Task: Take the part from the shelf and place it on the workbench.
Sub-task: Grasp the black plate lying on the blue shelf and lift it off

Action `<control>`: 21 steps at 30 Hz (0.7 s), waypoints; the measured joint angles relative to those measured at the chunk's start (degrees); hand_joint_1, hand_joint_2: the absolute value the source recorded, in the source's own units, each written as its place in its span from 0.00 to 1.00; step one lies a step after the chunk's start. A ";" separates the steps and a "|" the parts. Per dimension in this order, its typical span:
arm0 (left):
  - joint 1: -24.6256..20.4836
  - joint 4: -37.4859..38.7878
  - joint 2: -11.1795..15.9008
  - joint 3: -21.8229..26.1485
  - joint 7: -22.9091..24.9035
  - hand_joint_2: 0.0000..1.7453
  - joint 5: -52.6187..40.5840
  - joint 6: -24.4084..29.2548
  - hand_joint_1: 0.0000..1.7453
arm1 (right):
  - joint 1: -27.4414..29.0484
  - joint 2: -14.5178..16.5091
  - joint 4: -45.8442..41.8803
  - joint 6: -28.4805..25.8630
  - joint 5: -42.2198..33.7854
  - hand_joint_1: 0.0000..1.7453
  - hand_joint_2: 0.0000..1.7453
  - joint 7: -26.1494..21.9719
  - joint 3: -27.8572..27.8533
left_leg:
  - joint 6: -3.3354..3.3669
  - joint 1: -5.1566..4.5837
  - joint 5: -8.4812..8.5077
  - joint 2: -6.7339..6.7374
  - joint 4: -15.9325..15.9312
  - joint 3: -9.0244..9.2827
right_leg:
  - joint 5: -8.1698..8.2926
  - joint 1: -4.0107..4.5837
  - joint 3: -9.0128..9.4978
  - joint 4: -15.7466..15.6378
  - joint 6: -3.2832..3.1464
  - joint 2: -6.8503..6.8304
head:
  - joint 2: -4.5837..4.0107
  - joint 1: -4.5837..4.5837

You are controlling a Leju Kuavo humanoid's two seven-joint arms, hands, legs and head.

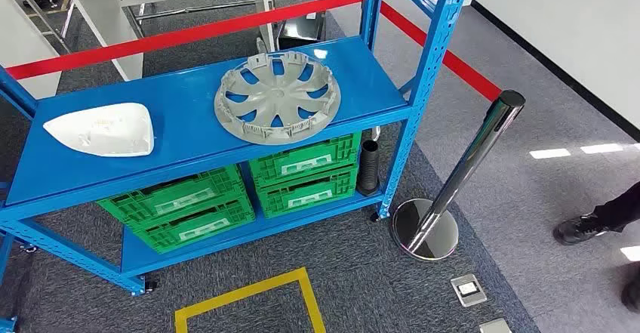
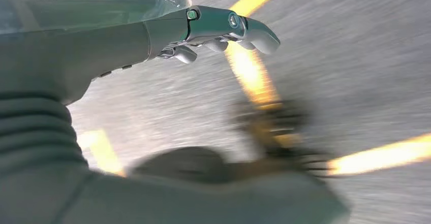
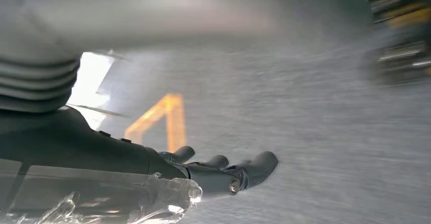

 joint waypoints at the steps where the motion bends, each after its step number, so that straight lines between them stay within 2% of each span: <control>1: 0.21 0.08 0.01 0.00 -0.01 1.00 0.00 0.00 0.00 | -0.22 0.00 -0.04 0.00 0.00 0.00 1.00 0.00 0.00 | -0.02 0.01 0.01 -0.05 -0.07 0.01 | -0.05 0.01 0.01 0.00 -0.06 -0.13 | 0.00 -0.15; 4: 0.62 0.47 0.02 -0.03 -0.12 1.00 0.00 0.00 0.00 | -0.66 0.00 -0.40 -0.01 0.00 0.00 1.00 0.10 -0.01 | -0.20 0.05 0.06 -0.32 -0.56 0.04 | -0.29 0.05 0.07 0.01 -0.41 -0.60 | 0.00 -0.41; 8: 0.36 1.18 0.03 -0.83 -0.16 1.00 1.57 0.15 0.00 | -1.20 0.06 -1.16 -0.09 -1.63 0.00 1.00 0.16 0.71 | -0.65 0.10 -0.02 0.01 -1.11 0.31 | -0.43 0.07 0.07 0.01 -0.79 -0.26 | 0.00 -0.70; 18: -1.93 1.80 -0.31 -7.23 -0.17 1.00 11.12 2.89 0.00 | -3.27 0.16 -1.61 -0.71 -12.65 0.00 1.00 0.16 7.26 | -1.00 0.08 0.01 0.11 -1.27 0.39 | -0.44 0.06 0.24 -0.04 -0.77 -0.20 | 0.00 -0.78; 21: -2.28 1.85 -0.37 -8.52 -0.19 0.25 12.90 3.31 0.00 | -3.69 0.21 -1.61 -0.88 -14.68 0.00 1.00 0.16 8.70 | -0.99 0.03 0.01 0.12 -1.27 0.47 | -0.44 0.02 0.33 -0.08 -0.76 -0.19 | 0.00 -0.78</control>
